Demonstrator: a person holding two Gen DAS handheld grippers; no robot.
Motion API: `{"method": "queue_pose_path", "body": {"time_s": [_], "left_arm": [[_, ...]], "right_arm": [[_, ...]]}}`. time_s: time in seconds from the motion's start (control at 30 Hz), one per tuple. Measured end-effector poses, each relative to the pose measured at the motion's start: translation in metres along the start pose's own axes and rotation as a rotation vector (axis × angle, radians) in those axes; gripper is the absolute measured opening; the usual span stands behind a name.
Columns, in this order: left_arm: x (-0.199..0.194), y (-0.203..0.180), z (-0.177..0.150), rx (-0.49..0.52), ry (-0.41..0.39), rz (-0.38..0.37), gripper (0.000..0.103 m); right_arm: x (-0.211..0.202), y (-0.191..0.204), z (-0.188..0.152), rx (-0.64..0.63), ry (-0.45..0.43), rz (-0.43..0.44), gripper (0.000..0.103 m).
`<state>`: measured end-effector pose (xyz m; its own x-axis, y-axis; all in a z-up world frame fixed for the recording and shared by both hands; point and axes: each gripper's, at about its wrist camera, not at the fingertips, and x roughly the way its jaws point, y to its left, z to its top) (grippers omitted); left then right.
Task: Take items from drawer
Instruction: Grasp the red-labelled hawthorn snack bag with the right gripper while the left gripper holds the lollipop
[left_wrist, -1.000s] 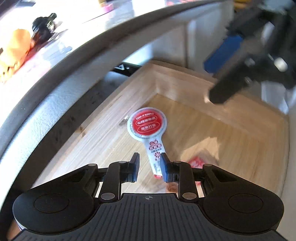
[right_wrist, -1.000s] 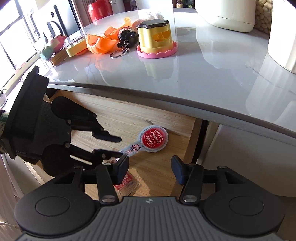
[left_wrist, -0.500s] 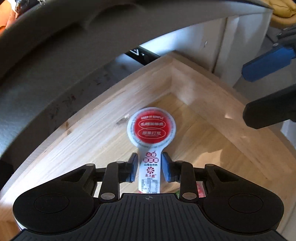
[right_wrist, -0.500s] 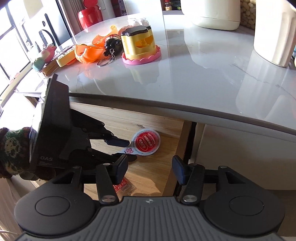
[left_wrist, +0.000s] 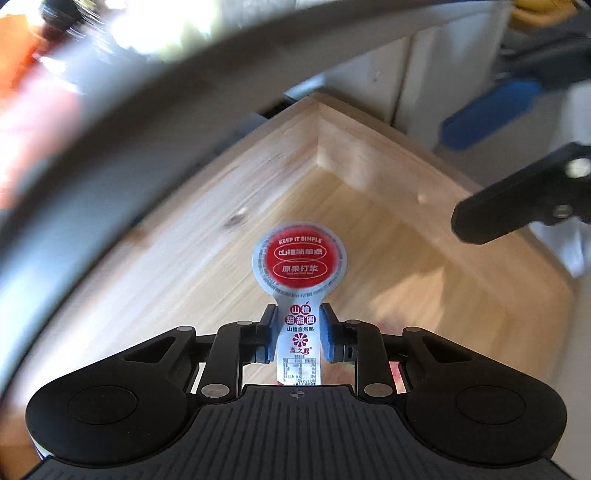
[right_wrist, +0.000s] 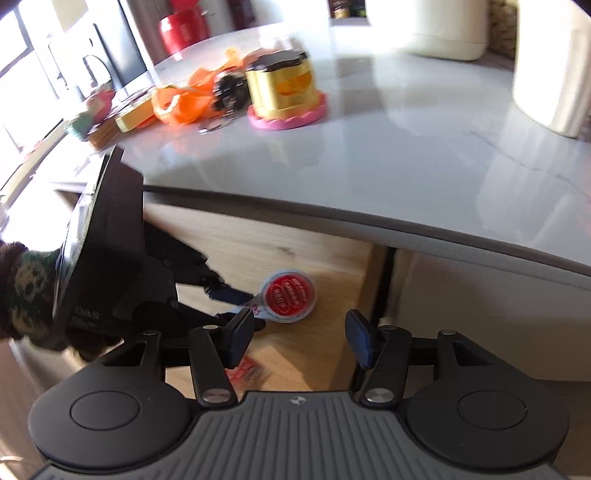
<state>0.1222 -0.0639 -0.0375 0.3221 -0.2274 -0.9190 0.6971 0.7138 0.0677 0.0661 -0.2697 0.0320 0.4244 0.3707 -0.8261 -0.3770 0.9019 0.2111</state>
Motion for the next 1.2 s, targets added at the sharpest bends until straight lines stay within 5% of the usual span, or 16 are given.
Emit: {"method": "queue_pose_path", "body": {"time_s": [0.2, 0.37, 0.53, 0.9, 1.03, 1.2], "left_arm": [[-0.058, 0.034, -0.051, -0.075, 0.012, 0.045, 0.026], [-0.077, 0.061, -0.082, -0.272, -0.004, 0.066, 0.026], [-0.080, 0.067, -0.080, -0.289, -0.023, 0.040, 0.026], [-0.069, 0.065, -0.082, -0.291, -0.066, 0.024, 0.026], [-0.071, 0.065, -0.079, -0.268, -0.053, 0.041, 0.026], [-0.075, 0.068, -0.074, -0.247, -0.045, 0.079, 0.026]], "right_arm": [[0.039, 0.052, 0.013, -0.399, 0.210, -0.025, 0.055], [0.094, 0.093, 0.011, -0.548, 0.399, 0.009, 0.054], [0.139, 0.112, 0.006, -0.630, 0.541, -0.018, 0.054], [0.159, 0.121, 0.020, -0.593, 0.552, 0.029, 0.058], [0.154, 0.118, 0.019, -0.538, 0.551, 0.046, 0.037], [0.144, 0.119, 0.009, -0.499, 0.550, 0.064, 0.036]]}}
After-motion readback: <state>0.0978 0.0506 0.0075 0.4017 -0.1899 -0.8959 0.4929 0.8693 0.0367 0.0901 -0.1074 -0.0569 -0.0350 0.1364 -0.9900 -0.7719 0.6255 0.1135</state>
